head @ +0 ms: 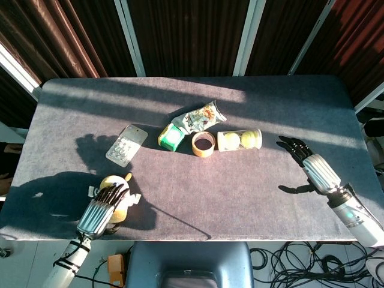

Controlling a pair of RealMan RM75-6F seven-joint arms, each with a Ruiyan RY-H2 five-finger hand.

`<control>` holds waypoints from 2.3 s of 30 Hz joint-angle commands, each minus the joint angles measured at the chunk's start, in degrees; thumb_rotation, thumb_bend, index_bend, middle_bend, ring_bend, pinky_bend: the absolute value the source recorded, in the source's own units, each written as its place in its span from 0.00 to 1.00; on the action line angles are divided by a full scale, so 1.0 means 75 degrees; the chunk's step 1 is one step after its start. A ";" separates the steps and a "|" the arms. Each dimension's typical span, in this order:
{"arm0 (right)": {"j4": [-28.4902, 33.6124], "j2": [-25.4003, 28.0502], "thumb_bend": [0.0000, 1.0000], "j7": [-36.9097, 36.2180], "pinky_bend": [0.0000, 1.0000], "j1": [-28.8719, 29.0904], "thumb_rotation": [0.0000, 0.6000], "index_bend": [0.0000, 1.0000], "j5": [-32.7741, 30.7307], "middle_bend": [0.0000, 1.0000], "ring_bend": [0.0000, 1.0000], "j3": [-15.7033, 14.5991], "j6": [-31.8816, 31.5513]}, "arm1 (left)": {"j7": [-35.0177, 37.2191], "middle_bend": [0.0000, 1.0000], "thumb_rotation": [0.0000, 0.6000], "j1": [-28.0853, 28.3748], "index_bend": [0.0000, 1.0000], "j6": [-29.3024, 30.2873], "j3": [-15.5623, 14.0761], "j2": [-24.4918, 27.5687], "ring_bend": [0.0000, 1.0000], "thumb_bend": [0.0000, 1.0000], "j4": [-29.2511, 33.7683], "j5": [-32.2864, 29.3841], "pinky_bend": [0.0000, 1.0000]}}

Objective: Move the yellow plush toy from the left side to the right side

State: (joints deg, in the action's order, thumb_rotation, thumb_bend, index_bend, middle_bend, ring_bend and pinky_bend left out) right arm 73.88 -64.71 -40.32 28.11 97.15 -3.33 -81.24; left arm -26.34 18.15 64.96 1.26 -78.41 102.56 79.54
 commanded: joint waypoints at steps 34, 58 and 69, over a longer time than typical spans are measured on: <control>0.1517 0.0489 0.00 0.4767 0.00 -0.2692 1.00 0.02 0.0462 0.00 0.00 -0.0626 -0.1326 | 0.0090 0.77 1.00 0.0185 0.46 0.1615 0.0452 -0.1036 0.79 0.29 -0.1469 0.0563 0.99; 0.1244 0.0622 0.00 0.4193 0.02 -0.3184 1.00 0.02 0.0622 0.00 0.00 -0.0517 -0.1734 | -0.3068 0.74 1.00 0.2027 0.44 0.1152 0.1747 -0.2926 0.76 0.29 0.0615 -0.1450 0.98; 0.1408 0.0754 0.00 0.4262 0.02 -0.3278 1.00 0.02 0.0526 0.00 0.00 -0.0502 -0.1521 | -0.3103 0.35 1.00 0.2059 0.08 0.1831 0.1185 -0.4201 0.42 0.29 -0.0465 -0.0915 0.75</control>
State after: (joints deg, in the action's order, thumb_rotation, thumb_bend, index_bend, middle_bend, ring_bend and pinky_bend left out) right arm 84.37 -59.07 -8.37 3.64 101.23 -7.19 -92.58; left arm -50.43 33.70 78.43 10.77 -109.41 99.57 72.39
